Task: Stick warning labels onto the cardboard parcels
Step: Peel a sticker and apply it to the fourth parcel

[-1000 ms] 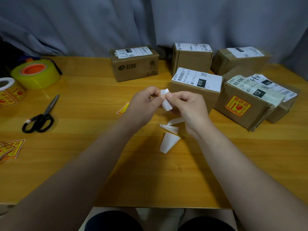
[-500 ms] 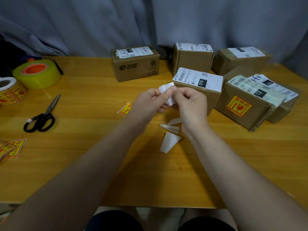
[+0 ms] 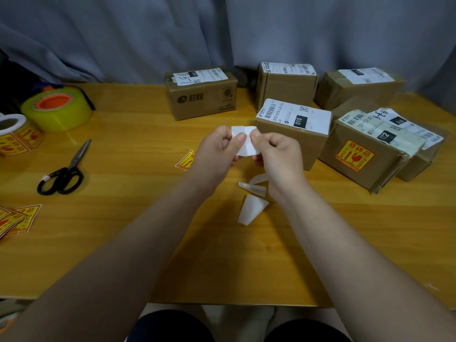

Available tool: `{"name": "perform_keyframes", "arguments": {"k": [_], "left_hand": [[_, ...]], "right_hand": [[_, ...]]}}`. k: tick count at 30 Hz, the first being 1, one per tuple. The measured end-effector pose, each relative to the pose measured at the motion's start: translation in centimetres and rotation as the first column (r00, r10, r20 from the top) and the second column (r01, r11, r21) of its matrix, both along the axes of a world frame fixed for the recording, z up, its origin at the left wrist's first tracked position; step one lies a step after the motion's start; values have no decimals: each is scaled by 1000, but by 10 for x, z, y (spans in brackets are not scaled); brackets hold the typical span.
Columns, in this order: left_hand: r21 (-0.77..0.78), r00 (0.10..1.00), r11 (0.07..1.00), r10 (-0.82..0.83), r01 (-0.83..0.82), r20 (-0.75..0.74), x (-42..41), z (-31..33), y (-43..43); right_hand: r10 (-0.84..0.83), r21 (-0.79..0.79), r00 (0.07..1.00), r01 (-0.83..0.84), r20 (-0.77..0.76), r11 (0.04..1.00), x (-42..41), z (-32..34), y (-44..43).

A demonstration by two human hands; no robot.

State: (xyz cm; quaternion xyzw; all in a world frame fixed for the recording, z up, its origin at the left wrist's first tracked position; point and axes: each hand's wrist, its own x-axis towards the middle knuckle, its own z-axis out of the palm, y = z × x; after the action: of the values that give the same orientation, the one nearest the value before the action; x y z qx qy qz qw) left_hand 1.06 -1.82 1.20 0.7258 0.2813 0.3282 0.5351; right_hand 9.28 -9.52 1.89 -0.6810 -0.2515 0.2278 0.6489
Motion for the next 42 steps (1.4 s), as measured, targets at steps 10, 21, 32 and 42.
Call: {"name": "perform_keyframes", "arguments": {"k": [10,21,32,42], "left_hand": [[-44,999,998,-35,35,0,-4,-1,4],[-63,1000,998,2,-4,-25,-5,-1,12],[-65,1000,998,-27,26,-6,-11,5,22],[-24,995,998,-66,64,-70,-15,9,30]], "right_hand": [[2,-36,1000,-2,4,999,2,4,-5],[-37,-18,999,36,-30,999,13,6,-4],[-51,10,998,51,-40,999,23,11,-4],[-98,36,993,95,65,995,18,18,-11]]}}
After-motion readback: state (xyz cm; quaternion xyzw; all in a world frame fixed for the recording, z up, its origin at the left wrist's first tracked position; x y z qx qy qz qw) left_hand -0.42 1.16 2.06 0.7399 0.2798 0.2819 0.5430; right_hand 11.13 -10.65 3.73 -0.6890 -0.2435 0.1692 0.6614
